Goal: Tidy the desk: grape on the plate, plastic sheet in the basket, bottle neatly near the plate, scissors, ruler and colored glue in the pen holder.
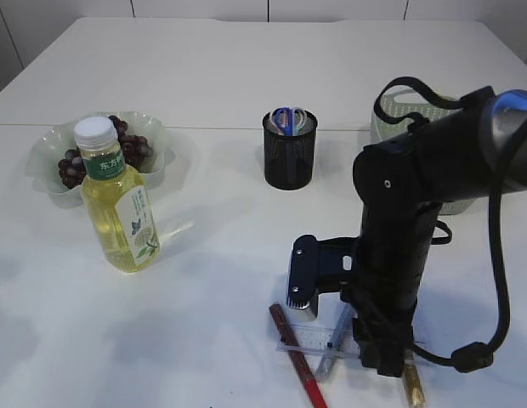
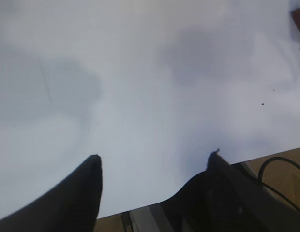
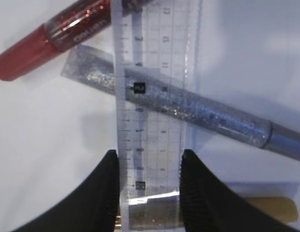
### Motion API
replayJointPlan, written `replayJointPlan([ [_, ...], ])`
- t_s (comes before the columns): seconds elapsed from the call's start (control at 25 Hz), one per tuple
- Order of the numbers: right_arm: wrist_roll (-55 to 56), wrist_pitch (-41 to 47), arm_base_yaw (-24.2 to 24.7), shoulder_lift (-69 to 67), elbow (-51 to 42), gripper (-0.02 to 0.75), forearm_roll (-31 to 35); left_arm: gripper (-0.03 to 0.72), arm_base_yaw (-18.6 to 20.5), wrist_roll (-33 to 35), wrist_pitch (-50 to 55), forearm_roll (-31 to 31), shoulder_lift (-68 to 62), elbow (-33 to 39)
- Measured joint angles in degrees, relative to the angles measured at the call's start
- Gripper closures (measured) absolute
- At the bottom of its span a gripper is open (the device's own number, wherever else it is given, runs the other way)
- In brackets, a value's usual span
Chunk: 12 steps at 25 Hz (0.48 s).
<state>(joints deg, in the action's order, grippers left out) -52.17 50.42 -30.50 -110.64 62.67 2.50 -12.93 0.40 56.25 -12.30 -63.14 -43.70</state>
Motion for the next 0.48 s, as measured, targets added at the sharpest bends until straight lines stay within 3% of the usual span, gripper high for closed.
replayJointPlan([
  [0.48,0.0,0.8,0.0,5.4,0.0,0.437,1.1,0.200,0.0,0.0,-0.1,0.0,0.0,0.0],
])
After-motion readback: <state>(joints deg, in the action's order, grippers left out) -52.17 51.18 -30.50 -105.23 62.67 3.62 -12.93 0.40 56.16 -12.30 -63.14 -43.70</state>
